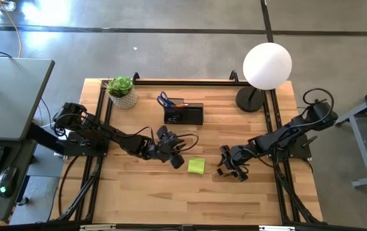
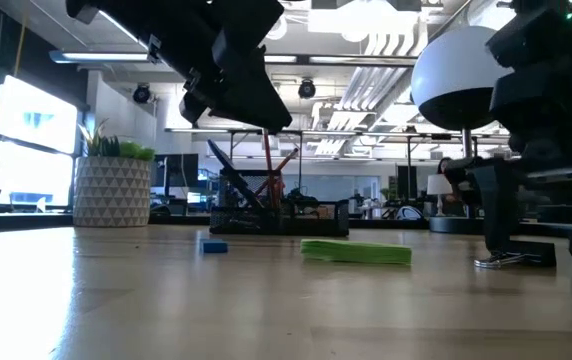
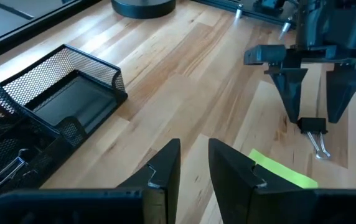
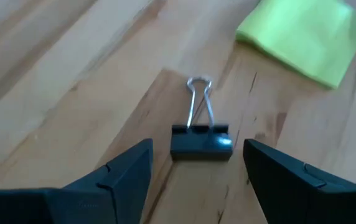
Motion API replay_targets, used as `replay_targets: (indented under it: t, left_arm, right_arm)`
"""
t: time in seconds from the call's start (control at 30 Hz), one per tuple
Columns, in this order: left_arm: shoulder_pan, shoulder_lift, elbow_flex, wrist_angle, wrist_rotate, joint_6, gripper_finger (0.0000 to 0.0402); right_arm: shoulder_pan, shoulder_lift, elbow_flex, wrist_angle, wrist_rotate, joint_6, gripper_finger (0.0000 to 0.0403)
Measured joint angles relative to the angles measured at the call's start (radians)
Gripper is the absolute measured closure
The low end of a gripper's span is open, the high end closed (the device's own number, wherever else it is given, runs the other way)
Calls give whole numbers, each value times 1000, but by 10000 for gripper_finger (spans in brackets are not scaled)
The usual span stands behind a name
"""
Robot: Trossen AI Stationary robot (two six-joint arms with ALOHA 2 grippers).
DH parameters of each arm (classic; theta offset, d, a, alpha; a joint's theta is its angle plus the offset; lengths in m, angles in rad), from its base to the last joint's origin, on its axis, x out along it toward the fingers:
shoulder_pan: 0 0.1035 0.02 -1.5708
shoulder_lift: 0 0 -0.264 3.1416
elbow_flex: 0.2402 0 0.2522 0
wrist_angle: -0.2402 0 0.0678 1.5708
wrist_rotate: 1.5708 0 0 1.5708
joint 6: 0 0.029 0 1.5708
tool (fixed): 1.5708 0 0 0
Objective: Pick and place office supplies into organizer
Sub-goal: Put the black binder clip into the black desk organizer
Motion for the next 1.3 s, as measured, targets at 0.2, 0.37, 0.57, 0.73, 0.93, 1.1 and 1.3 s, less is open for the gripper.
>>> replay_targets:
  t: [0.2,0.37,0.57,0.73,0.93,1.1,1.3]
  left_arm:
    - [0,0,0,-2,0,-6,332]
    - [0,0,0,-4,0,-7,334]
    - [0,0,0,-8,1,-7,335]
    - [0,0,0,-8,1,-8,336]
    - [0,0,0,-8,12,-8,339]
    - [0,0,0,-7,24,-8,340]
    - [-3,1,0,53,85,94,341]
  right_arm:
    - [0,28,0,16,1,26,156]
    - [0,30,0,30,2,45,172]
    - [0,30,0,24,3,44,231]
    - [0,30,0,25,-3,36,266]
    - [0,29,1,33,-4,26,261]
    - [-8,16,20,36,1,18,260]
    - [-51,-99,24,35,2,19,260]
